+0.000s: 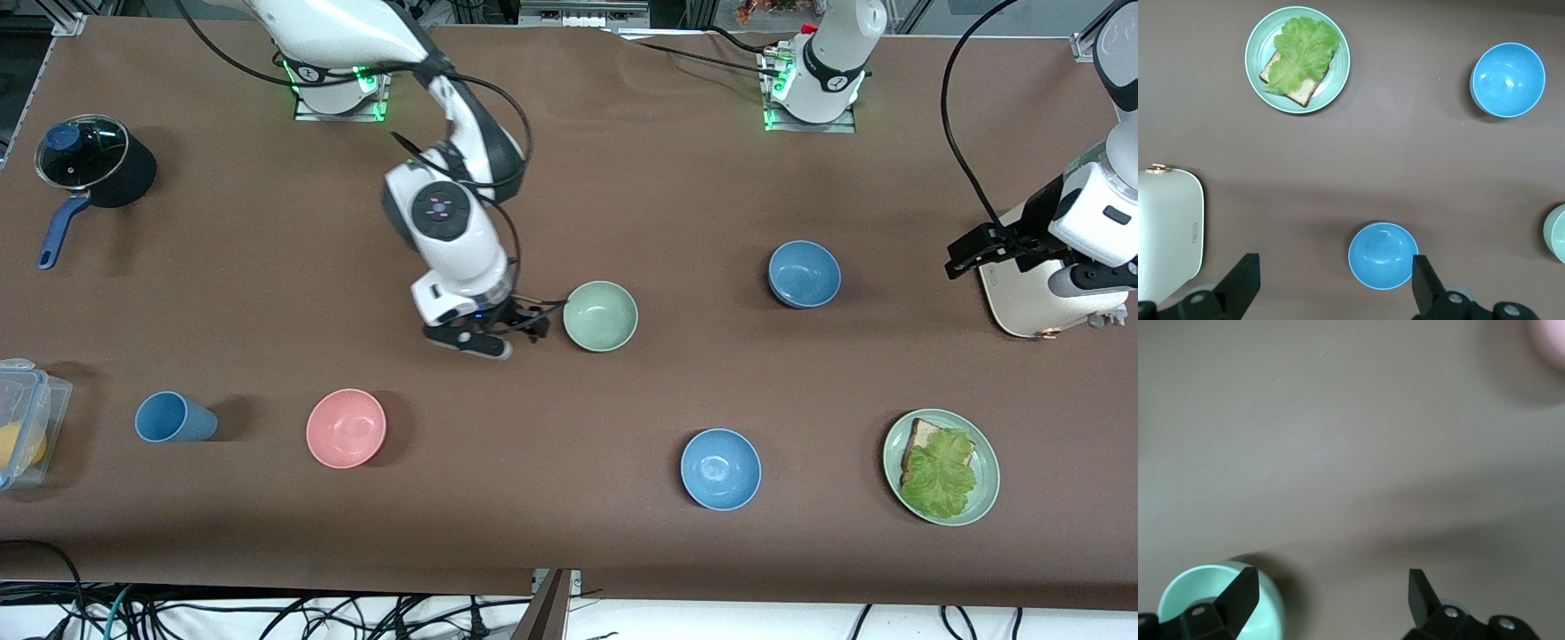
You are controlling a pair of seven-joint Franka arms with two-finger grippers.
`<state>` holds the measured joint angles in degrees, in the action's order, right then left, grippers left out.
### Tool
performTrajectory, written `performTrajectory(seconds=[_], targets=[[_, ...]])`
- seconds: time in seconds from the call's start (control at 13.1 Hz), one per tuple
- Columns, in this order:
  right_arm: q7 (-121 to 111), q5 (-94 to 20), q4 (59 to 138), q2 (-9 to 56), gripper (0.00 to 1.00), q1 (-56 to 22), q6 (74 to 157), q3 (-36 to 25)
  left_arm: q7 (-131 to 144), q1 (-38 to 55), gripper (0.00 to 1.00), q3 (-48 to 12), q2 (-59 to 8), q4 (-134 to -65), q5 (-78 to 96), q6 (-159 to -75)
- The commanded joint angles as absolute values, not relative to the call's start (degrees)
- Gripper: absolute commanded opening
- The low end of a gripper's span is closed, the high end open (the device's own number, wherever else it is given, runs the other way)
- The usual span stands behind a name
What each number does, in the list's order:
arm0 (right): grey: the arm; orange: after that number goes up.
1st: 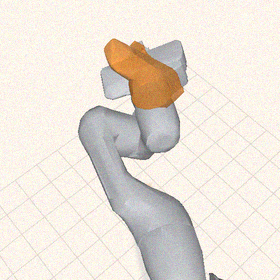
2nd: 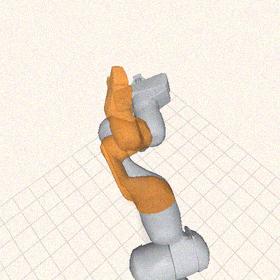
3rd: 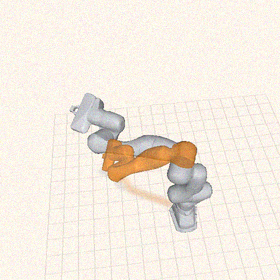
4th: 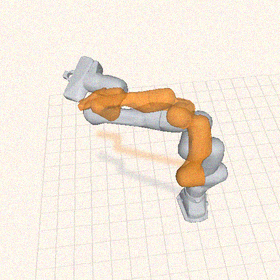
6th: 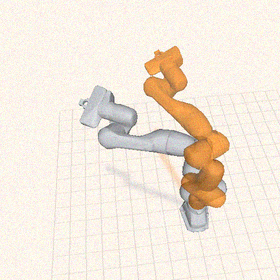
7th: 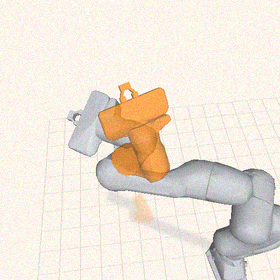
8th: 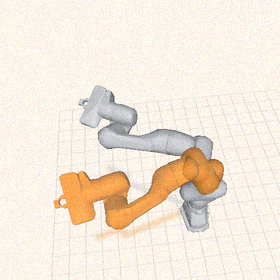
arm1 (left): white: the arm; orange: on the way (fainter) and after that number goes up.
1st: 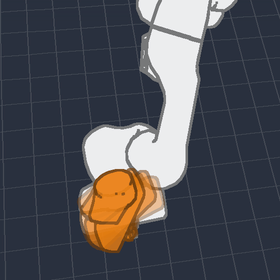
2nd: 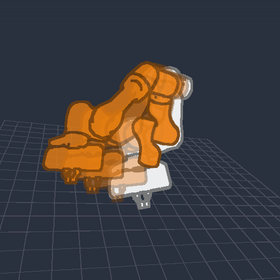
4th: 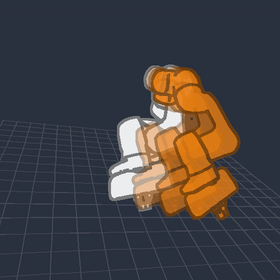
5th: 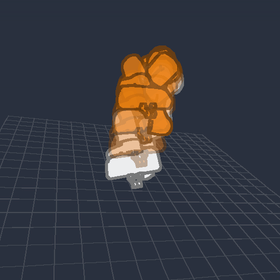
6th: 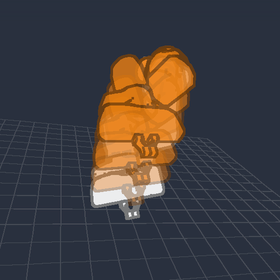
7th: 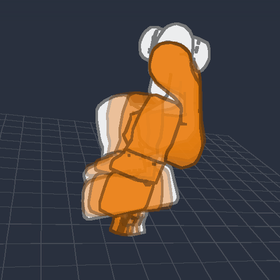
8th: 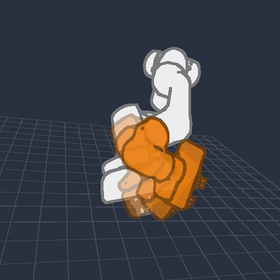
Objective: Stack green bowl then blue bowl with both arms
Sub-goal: 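Open the right gripper and withdraw it from the green bowl, then reach the left gripper to the rim of the light-blue bowl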
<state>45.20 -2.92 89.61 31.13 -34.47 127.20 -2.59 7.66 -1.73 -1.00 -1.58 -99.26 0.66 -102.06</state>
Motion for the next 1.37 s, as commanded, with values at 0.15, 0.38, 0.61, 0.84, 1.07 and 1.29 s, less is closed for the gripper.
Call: performTrajectory(seconds=[0.15, 0.38, 0.61, 0.84, 1.07, 1.29], targets=[[25.26, -5.35, 92.72, 17.17, 0.99, -22.88, 110.94, -2.55, 6.59, -2.37, 1.0, -1.49, -2.02, -98.44, 1.93, -100.99], [12.69, -5.62, 92.99, 10.39, 0.99, -20.48, 101.19, -8.06, 6.5, -2.81, 1.0, -1.23, -6.75, -98.52, 3.6, -101.34], [2.74, -5.45, 92.81, 6.16, 0.99, -20.57, 94.76, -13.26, 3.71, -3.69, 1.0, -1.41, -11.76, -99.84, 4.22, -101.78], [2.29, -4.66, 92.46, 5.54, 0.99, -19.61, 93.78, -13.63, -4.0, -5.17, 1.0, -1.5, -11.17, -107.45, 10.08, -105.97], [2.72, -3.0, 92.46, 5.28, 0.99, -9.25, 93.78, -3.1, -18.33, -6.06, 1.0, -1.58, -9.06, -124.22, 14.41, -120.08], [3.08, -2.2, 92.55, 4.83, 0.99, -9.23, 93.69, -2.99, -24.87, -5.72, 1.0, -2.1, -11.15, -134.98, 17.99, -139.35]])
